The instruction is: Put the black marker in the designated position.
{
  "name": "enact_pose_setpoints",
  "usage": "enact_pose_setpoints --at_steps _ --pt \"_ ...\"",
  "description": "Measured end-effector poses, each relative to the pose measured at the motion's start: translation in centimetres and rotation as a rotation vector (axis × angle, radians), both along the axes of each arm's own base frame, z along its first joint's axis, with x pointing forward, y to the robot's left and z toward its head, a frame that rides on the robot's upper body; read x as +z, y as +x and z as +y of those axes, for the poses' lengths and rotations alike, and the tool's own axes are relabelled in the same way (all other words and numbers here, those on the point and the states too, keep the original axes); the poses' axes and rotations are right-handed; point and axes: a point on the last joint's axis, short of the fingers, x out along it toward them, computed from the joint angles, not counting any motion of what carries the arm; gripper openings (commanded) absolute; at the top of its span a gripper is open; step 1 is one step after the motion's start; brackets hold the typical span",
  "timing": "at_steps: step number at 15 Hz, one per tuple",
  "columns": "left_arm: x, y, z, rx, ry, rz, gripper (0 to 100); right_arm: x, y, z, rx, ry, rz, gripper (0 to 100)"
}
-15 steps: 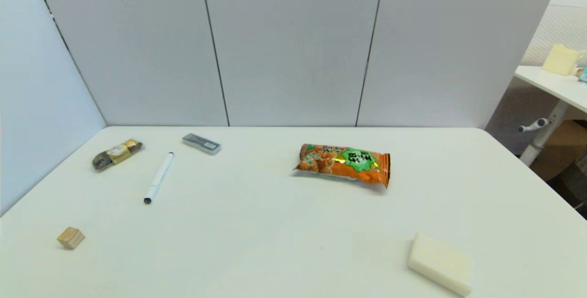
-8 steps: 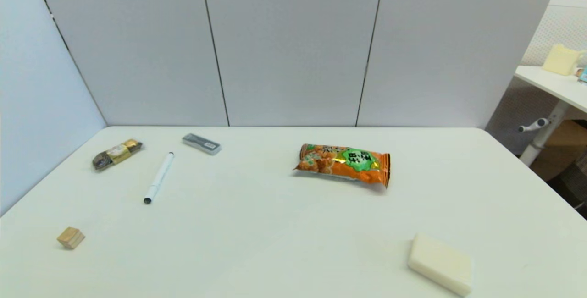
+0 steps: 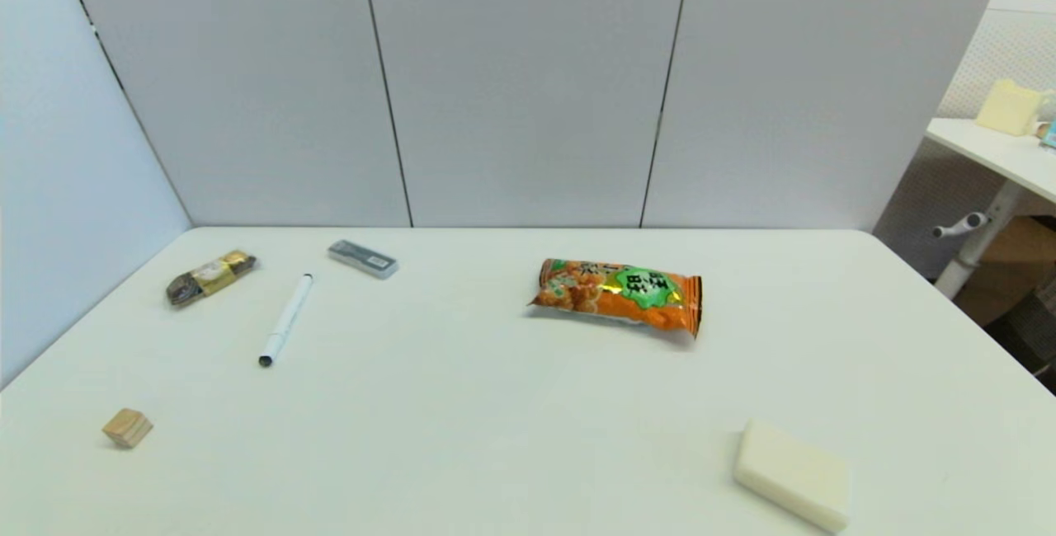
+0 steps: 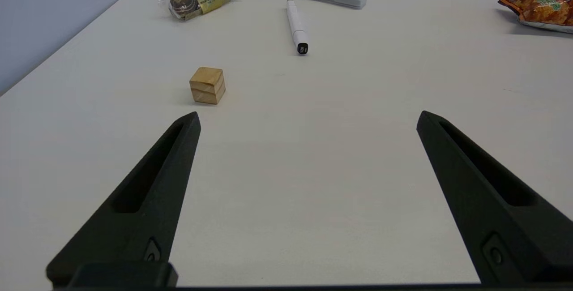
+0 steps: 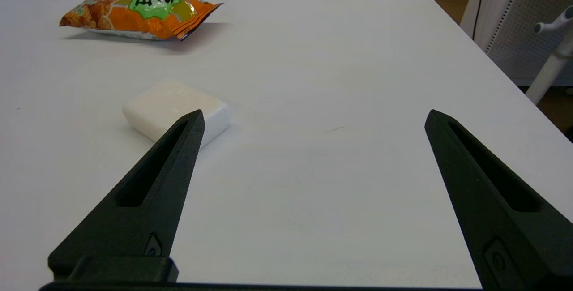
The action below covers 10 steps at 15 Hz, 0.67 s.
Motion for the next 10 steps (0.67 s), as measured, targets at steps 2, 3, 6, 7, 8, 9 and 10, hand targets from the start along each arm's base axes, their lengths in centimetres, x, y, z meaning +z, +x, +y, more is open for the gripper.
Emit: enact_pose_setpoints --at_steps 2,3,6,7,8,9,10 --pt "0.0 0.0 0.0 0.000 0.000 0.002 100 0.0 0.0 0.0 0.000 0.000 0.000 100" --pt "0.1 0.1 0.0 0.000 0.001 0.009 100 0.0 0.0 0.0 0.000 0.000 0.000 100" --pt "3.4 0.3 0.0 -0.006 0.010 0.003 100 0.0 0.0 0.0 0.000 0.000 0.000 100" --pt "5.3 0.4 0.0 -0.011 0.024 -0.012 100 0.0 0.0 0.0 0.000 0.000 0.000 100" --pt "7.5 0.9 0.0 -0.020 0.048 -0.012 100 0.0 0.0 0.0 0.000 0.000 0.000 100" --pt "10.0 1.6 0.0 -0.032 0.071 -0.014 100 0.0 0.0 0.0 0.000 0.000 0.000 100" --pt "12.1 2.4 0.0 -0.044 0.085 -0.012 100 0.0 0.0 0.0 0.000 0.000 0.000 100"
